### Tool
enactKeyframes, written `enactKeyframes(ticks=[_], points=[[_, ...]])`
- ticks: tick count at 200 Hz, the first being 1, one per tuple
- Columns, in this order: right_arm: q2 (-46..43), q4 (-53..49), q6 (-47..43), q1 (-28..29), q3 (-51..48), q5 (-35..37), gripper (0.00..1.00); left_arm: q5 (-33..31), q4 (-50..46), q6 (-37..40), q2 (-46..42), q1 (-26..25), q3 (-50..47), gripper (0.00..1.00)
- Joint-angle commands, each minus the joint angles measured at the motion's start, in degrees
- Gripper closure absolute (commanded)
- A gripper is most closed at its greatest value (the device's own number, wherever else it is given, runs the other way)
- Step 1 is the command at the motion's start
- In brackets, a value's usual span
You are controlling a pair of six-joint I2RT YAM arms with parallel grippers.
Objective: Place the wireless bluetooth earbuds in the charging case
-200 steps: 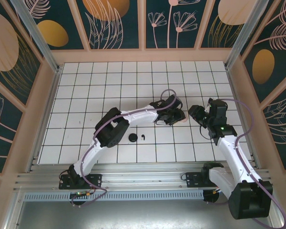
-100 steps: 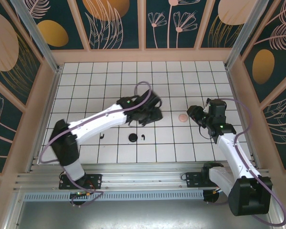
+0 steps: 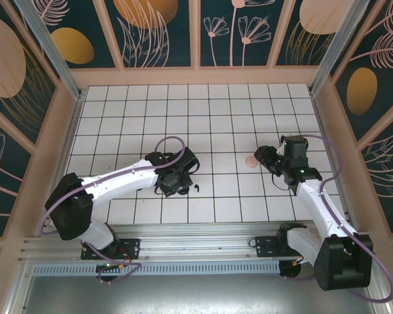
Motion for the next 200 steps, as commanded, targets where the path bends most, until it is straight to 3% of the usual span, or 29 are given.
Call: enactKeyframes(ticks=[1, 105, 200], points=[[-1.5, 0.4, 0.5, 0.5, 0.6, 0.3, 0.59, 2.2, 1.1, 3.8, 4.0, 1.6, 1.3, 0.42], [-3.1, -1.5, 1.4, 0.6, 0.6, 1.3, 0.6, 6.7, 2.4, 12.9, 15.1, 4.5, 6.7, 0.35], [-3.3, -1.9, 1.8, 0.7, 0.4, 1.2, 0.61, 10.2, 3.7, 13.6, 15.2, 4.6, 2.7, 0.37]])
